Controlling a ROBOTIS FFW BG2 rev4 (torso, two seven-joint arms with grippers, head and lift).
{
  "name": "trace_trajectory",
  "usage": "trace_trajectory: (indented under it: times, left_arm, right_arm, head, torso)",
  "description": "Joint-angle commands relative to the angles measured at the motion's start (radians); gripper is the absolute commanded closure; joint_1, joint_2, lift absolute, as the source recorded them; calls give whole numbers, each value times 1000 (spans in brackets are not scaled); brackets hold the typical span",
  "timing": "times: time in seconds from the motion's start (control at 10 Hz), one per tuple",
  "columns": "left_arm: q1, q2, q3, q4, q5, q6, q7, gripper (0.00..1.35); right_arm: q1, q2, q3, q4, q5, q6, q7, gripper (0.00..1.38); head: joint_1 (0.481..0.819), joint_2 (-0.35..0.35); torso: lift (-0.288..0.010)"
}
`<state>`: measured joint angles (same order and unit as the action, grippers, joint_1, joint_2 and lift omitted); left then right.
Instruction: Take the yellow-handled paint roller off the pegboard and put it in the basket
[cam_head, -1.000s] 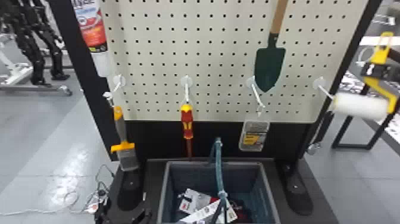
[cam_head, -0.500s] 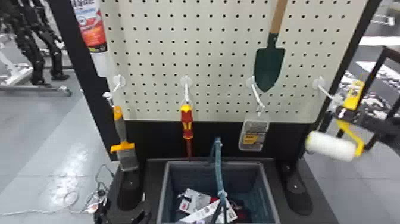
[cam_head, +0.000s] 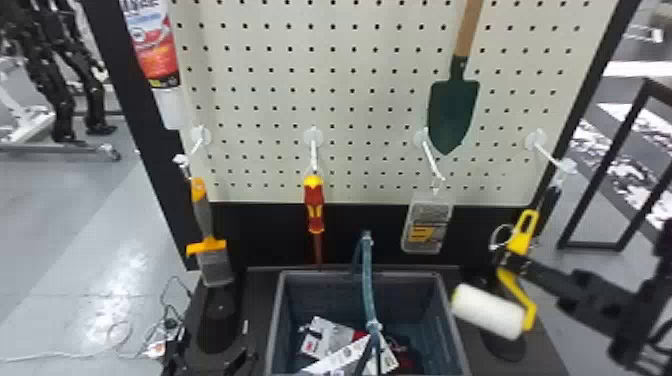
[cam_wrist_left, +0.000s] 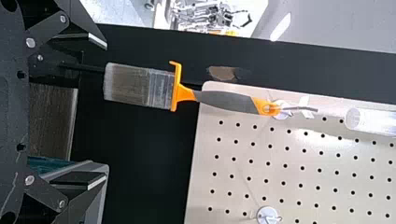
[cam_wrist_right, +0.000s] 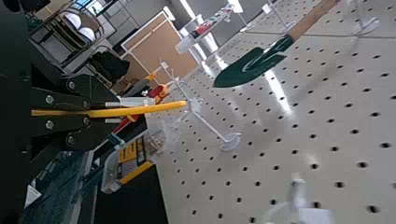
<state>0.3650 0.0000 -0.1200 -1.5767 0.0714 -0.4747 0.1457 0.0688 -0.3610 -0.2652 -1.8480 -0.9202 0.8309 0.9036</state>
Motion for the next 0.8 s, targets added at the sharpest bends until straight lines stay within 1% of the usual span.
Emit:
trace_trajectory:
  times: [0.0, 0.2, 0.3, 0.4, 0.5, 0.6, 0.7]
  left_arm:
    - [-8, -3, -6, 4, 4, -1, 0, 297]
    - [-14, 0, -10, 6, 7, -1, 0, 298]
    - [-18, 3, -13, 9, 10, -2, 0, 297]
    - [-21, 11, -18, 14, 13, -4, 0, 298]
    - [-24, 14, -23, 15, 16, -7, 5, 298]
    - [-26, 15, -24, 15, 18, -8, 5, 298]
    - [-26, 17, -24, 15, 19, -12, 5, 300]
  right_arm:
    - [-7, 34, 66, 24, 34, -13, 14, 1280]
    - [-44, 62, 189, 96, 66, -49, 67, 1280]
    - [-76, 60, 251, 150, 77, -67, 100, 1280]
    - [-110, 60, 301, 202, 80, -96, 115, 1280]
    - [-159, 60, 345, 259, 98, -127, 162, 1280]
    - [-188, 60, 357, 305, 126, -164, 187, 1280]
    - [-196, 50, 356, 303, 146, -161, 193, 1269]
  head:
    - [549, 0]
    - [549, 0]
    - [549, 0]
    - [549, 0]
    - [549, 0]
    - [549, 0]
    - [549, 0]
  torso:
    - [-100]
    - [-100]
    - [-100]
    - [-100]
    - [-100]
    - [-100]
    - [-100]
